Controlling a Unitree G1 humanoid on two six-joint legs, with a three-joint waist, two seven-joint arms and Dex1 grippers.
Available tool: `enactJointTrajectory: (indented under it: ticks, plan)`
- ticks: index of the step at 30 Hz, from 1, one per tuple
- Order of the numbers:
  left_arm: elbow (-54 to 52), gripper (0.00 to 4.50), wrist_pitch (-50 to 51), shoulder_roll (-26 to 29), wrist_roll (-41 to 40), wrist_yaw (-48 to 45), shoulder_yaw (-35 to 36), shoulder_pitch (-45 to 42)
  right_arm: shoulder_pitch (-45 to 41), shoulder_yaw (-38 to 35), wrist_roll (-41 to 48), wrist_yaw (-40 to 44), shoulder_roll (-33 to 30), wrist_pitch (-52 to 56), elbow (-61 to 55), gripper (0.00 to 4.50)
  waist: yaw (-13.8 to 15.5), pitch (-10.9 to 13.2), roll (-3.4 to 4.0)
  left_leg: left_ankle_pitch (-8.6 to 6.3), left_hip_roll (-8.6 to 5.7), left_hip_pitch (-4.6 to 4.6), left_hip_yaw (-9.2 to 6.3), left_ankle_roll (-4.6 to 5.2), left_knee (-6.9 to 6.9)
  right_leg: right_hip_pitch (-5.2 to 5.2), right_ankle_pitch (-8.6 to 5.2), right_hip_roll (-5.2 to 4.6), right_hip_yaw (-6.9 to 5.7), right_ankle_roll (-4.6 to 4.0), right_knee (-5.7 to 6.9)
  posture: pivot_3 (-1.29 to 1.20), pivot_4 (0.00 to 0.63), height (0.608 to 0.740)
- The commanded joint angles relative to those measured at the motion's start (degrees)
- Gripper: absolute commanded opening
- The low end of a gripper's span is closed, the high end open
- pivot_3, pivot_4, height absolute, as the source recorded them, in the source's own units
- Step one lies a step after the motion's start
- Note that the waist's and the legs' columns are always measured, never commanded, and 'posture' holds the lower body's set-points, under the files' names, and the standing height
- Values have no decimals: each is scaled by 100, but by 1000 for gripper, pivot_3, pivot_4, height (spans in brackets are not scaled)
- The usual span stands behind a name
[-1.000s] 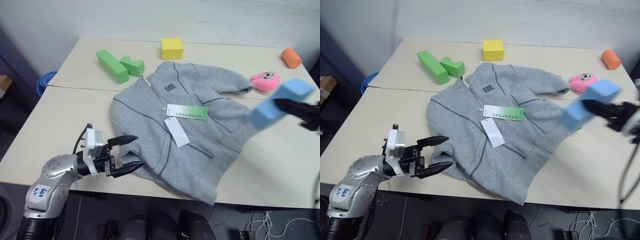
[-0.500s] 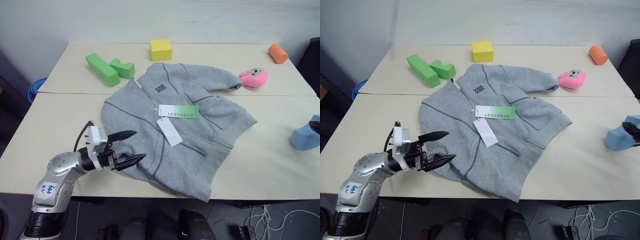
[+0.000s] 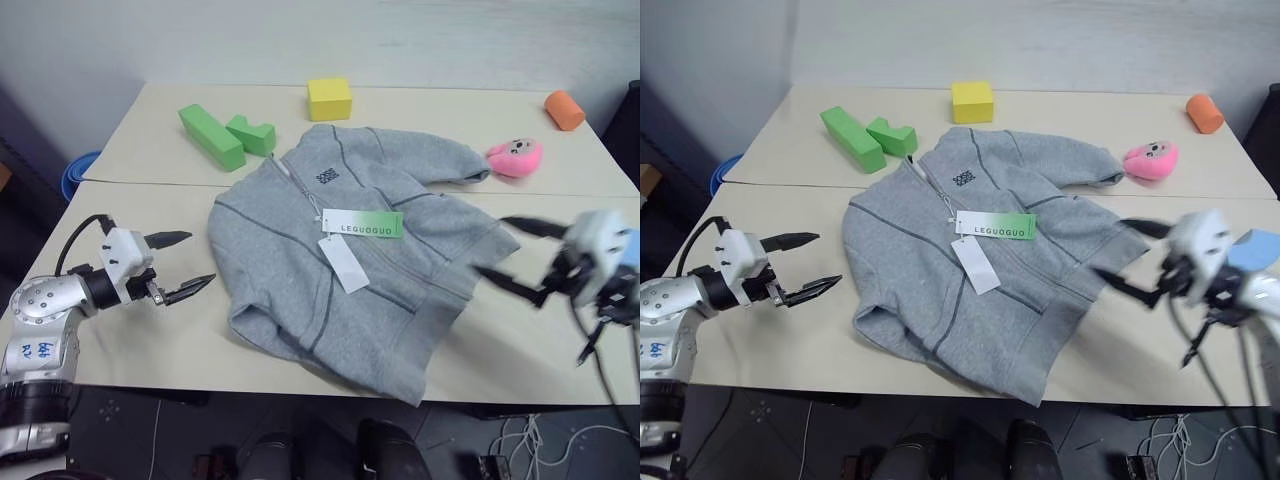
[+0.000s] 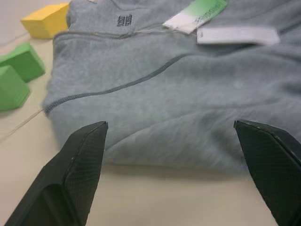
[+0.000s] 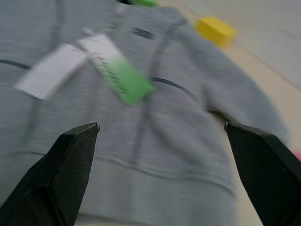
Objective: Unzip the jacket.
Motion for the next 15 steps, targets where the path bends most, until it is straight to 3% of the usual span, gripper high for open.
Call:
enactJointTrajectory:
  ticks: [1,9,15]
  plan:
    - [896,4500,-1181,14,561,-101,-316,-451,182,700,7,-229,294,292,-1222,4464,26,0,-1,-1,-4,0,-1,2,0,0,0,0,-1,0,3,0,150,740]
    - [2310,4500,-2502,-312,1306,-439,-1275,-1489,241,2264,-833,-80,712,379,-1271,4464,110,-6,-37,-16,-19,-12,4,31,23,0,3,-1,-4,6,4,0,150,740]
    - [2999,4500,-2697,-846,1497,-425,-1608,-2103,-68,2830,-1628,-498,1120,500,-751,4464,101,-10,-44,-13,-21,-11,4,34,25,0,6,-2,-5,11,8,0,150,740]
